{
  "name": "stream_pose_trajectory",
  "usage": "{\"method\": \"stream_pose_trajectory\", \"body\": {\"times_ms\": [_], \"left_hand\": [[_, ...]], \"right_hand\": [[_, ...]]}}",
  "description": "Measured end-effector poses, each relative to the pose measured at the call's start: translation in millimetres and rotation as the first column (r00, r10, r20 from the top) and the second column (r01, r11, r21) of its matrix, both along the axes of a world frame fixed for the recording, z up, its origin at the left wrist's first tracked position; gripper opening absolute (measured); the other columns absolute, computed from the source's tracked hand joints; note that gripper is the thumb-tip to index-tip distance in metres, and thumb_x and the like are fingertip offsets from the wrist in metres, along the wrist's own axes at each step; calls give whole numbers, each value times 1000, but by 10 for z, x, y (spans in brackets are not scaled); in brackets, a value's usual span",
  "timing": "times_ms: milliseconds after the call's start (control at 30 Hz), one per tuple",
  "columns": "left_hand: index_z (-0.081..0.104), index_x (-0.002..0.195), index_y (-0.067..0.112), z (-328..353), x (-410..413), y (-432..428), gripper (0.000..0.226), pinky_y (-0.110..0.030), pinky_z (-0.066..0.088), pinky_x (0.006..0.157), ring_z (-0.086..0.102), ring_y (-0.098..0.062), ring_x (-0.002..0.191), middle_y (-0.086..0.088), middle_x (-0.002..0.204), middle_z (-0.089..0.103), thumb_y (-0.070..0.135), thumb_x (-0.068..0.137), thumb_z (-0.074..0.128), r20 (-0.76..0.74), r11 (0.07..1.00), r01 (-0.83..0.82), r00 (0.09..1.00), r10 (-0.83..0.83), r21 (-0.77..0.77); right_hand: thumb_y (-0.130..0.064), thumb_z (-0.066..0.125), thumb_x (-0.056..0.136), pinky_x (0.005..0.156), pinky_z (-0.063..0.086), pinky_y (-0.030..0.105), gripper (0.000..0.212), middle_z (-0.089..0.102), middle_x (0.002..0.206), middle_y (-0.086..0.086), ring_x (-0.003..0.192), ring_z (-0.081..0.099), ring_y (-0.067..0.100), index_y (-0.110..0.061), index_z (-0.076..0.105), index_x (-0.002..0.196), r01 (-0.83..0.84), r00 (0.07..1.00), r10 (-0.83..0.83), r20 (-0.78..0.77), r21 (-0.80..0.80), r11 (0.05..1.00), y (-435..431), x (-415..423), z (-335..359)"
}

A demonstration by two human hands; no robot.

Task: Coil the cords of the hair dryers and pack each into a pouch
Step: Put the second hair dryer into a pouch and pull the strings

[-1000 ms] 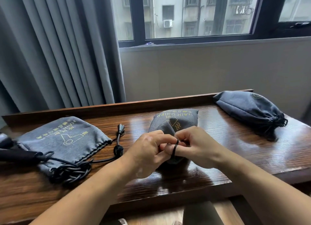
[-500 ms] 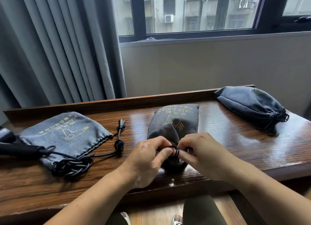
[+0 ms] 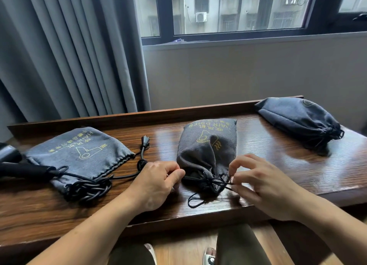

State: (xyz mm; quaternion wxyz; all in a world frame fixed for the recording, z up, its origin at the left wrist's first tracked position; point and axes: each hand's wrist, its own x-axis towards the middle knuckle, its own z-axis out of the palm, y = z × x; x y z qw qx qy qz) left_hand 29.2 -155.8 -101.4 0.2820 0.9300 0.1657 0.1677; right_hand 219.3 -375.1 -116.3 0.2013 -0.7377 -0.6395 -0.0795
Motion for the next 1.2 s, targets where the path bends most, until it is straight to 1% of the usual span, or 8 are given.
{"method": "stream_pose_trajectory", "body": {"times_ms": [167, 300, 367, 433, 533, 700, 933, 1200], "left_hand": [[68, 73, 19, 44, -15, 53, 32, -30, 54, 60, 63, -8, 47, 1, 54, 63, 34, 101, 59, -92, 995, 41, 995, -49, -90], [78, 94, 26, 147, -42, 76, 8, -38, 63, 69, 73, -19, 72, -4, 78, 74, 32, 91, 73, 108, 927, 36, 994, 5, -372], [71, 110, 40, 160, 77, 87, 32, -44, 64, 73, 74, -21, 86, 0, 98, 73, 49, 79, 72, 199, 880, -97, 957, 211, -465], [59, 121, 55, 137, 289, 28, 48, -49, 61, 88, 72, -25, 100, 2, 117, 69, 65, 75, 64, 144, 850, -163, 953, 268, -501], [48, 143, 47, 95, 544, -140, 50, -25, 39, 107, 56, -16, 128, 6, 140, 60, 45, 95, 60, 26, 944, -170, 983, 184, -282], [44, 149, 41, 72, 1079, -334, 60, -26, 37, 107, 52, -17, 131, 2, 146, 56, 40, 93, 65, -42, 966, -145, 989, 140, -216], [31, 157, 30, 88, 2244, -776, 71, -28, 37, 108, 49, -28, 137, -10, 149, 54, 39, 95, 63, -62, 966, -67, 997, 53, -251], [25, 160, 28, 85, 3119, -879, 71, -26, 32, 114, 44, -25, 142, -5, 157, 46, 35, 97, 57, -84, 969, -32, 996, 12, -244]], "right_hand": [[-48, 53, 91, 82, 47, 29, 28, 57, 101, -23, 96, 53, 2, -31, 66, 75, 46, 998, -46, 44, 0, 999, -17, 10, 22], [-65, 63, 83, 82, 52, 25, 30, 56, 109, -24, 103, 58, -2, -37, 63, 95, 126, 918, -125, -376, -22, 992, 0, -15, 172], [-63, 70, 80, 89, 52, 24, 48, 53, 123, -23, 108, 58, -4, -43, 55, 121, 169, 843, -154, -516, -18, 985, 93, -98, 259], [-66, 71, 77, 103, 45, 23, 75, 43, 136, -18, 120, 51, -2, -43, 41, 142, 219, 879, -187, -438, 22, 976, 250, -203, 261], [-78, 60, 68, 118, 29, 23, 97, 26, 153, -11, 141, 35, 6, -44, 27, 153, 207, 925, -198, -324, -7, 978, 419, -305, 144], [-49, 70, 81, 111, 12, 4, 80, 28, 157, -10, 145, 27, 3, -38, 35, 152, 301, 888, -292, -356, -32, 953, 168, 106, 156], [-32, 63, 86, 119, 14, 18, 67, 31, 163, -1, 150, 25, 8, -31, 44, 151, 496, 806, -518, -287, -149, 855, -110, 1082, 358], [-26, 57, 93, 119, 16, 21, 66, 35, 161, 1, 149, 29, 13, -19, 36, 155, 576, 765, -610, -206, -205, 792, -163, 1668, 394]]}}
